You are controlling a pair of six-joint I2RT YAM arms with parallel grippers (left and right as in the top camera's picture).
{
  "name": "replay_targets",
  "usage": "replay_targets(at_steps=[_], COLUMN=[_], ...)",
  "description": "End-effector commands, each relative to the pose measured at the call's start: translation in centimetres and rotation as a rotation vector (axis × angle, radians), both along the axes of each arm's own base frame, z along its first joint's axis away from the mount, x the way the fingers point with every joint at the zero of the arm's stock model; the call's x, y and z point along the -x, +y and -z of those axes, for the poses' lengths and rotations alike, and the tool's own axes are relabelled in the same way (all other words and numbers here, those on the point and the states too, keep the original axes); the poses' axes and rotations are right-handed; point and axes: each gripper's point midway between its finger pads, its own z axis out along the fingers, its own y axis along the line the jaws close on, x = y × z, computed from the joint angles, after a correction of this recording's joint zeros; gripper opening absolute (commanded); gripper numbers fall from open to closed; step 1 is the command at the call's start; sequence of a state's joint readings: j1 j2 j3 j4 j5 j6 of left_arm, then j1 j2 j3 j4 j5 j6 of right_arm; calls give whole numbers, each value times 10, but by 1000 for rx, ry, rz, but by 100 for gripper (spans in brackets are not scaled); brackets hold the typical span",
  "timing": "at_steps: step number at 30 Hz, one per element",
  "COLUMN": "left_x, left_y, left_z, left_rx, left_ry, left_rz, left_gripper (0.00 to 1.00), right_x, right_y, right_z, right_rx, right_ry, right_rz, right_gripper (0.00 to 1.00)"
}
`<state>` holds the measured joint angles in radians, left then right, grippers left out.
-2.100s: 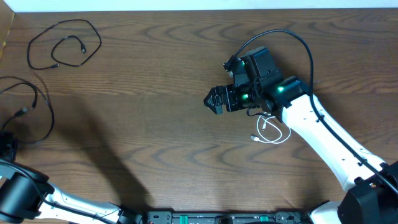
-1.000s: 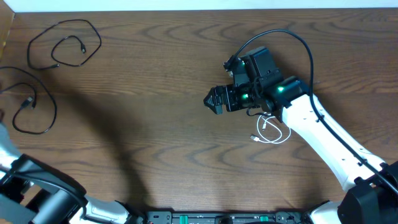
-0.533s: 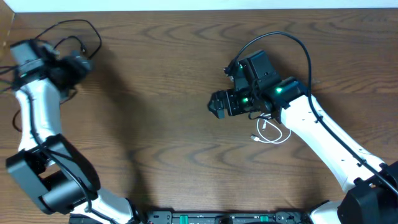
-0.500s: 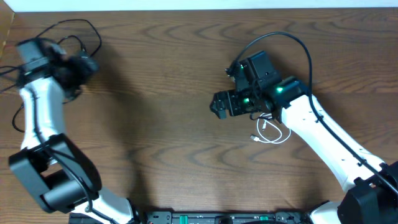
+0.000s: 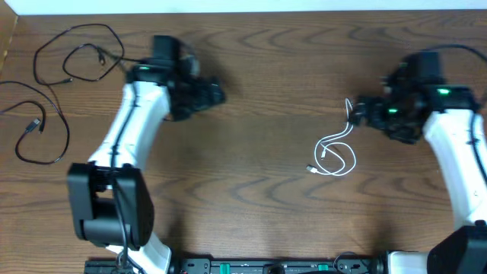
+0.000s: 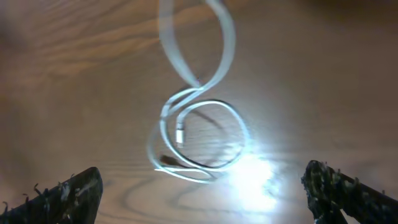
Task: Untangle cables
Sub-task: 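Raise the left arm and move both grippers toward the white cable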
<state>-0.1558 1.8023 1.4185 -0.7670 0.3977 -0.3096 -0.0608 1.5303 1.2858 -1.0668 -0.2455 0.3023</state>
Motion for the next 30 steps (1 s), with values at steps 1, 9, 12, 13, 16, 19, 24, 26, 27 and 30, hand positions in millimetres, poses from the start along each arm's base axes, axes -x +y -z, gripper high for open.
replay_targets(at_steps=[1,9,12,13,16,19,24,26,27,30], left_x=[18,46,47,48,49,49,48,48,48,48], left_y=[-40,-90,-87,-87,-87,-87,-87,-87,-87,-87], left_z=[12,33,39,39,39,39,39,39,39,39], left_rx=[-32,-142,-185,-187,-187,-187,-187,-187,-187,-187], left_ry=[20,45,48,50,54,54,53,53,53,53], left_rz=[124,223,226,226,227,227,227,227,227,227], left_gripper=[97,97,97,97,98,98,98,98,98,98], right_x=[3,-8,-20,-24,-43,-54,-55,-57,-58,-62], right_y=[-18,-5,-4,-4,-1,4,21,31,36,42], right_z=[-5,8,16,18,21,23,35,41,44,54], right_rx=[-27,-61,-36,-35,-61,-86,-84,-76,-70,-22], right_ry=[2,-47,-104,-121,-215,-284,-307,-311,-311,-293], right_rz=[54,18,8,9,26,8,-49,-101,-132,-165], right_gripper=[99,95,87,85,72,59,63,71,78,84])
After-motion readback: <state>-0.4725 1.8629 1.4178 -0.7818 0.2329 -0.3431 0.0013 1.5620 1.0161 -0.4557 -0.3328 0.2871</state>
